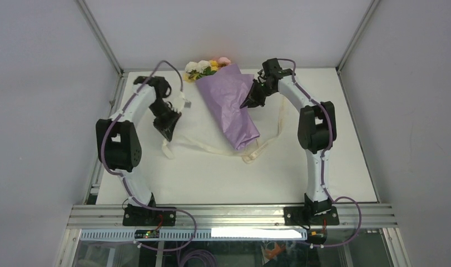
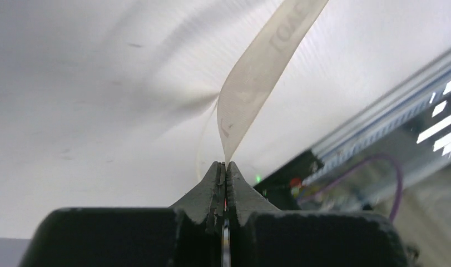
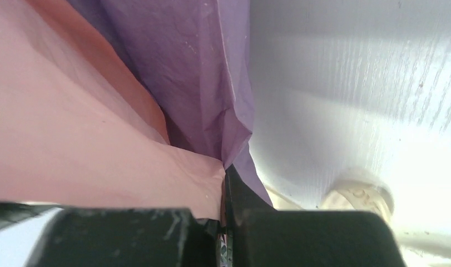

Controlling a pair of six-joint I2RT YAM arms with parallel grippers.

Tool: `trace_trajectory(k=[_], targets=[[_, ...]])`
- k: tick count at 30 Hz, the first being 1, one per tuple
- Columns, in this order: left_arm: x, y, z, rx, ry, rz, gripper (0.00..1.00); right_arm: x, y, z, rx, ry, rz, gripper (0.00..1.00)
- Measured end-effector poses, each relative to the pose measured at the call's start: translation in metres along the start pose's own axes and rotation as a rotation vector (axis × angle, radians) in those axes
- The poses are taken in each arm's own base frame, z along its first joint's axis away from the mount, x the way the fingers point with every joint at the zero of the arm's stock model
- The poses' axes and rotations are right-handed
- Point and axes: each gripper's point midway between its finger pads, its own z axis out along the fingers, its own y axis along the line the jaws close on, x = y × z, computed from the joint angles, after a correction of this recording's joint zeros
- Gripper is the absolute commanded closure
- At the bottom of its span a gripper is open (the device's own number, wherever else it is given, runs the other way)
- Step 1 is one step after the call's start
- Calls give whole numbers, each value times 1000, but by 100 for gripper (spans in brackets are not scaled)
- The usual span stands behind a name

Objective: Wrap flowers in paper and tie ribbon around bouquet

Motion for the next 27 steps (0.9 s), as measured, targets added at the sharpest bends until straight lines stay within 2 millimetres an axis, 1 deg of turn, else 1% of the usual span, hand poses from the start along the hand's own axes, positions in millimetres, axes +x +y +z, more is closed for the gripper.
trace_trajectory(k=[3, 4, 6, 7, 10, 13, 15, 17, 19, 21, 23, 25, 27], targets=[[-29, 34, -51, -29, -248, -144, 100, 5, 4, -8, -5, -3, -6, 100], [-37, 41, -65, -49, -310, -156, 100, 8, 5, -10, -7, -3, -10, 100], [-47, 46, -82, -84, -374, -165, 100, 12, 7, -14, -8, -2, -14, 100], [-50, 46, -85, -90, -383, -169, 100, 15, 8, -15, -8, 1, -15, 100], [-54, 47, -78, -79, -370, -219, 100, 25, 11, -16, -9, 8, -26, 100], [-63, 57, -71, -70, -389, -302, 100, 45, 12, -13, -6, 32, -31, 100], [-69, 61, -75, -76, -429, -332, 100, 60, 15, -8, -4, 52, -36, 100], [-71, 63, -82, -85, -469, -354, 100, 76, 23, 3, -13, 70, -50, 100], [-71, 63, -84, -91, -489, -367, 100, 93, 32, 16, -22, 91, -68, 100], [-68, 62, -80, -93, -483, -381, 100, 114, 41, 33, -33, 115, -85, 100], [-63, 60, -71, -81, -460, -402, 100, 132, 46, 46, -39, 130, -86, 100], [-59, 57, -65, -67, -443, -413, 100, 148, 46, 58, -31, 140, -78, 100], [-57, 48, -62, -50, -441, -406, 100, 162, 44, 69, -14, 144, -66, 100]])
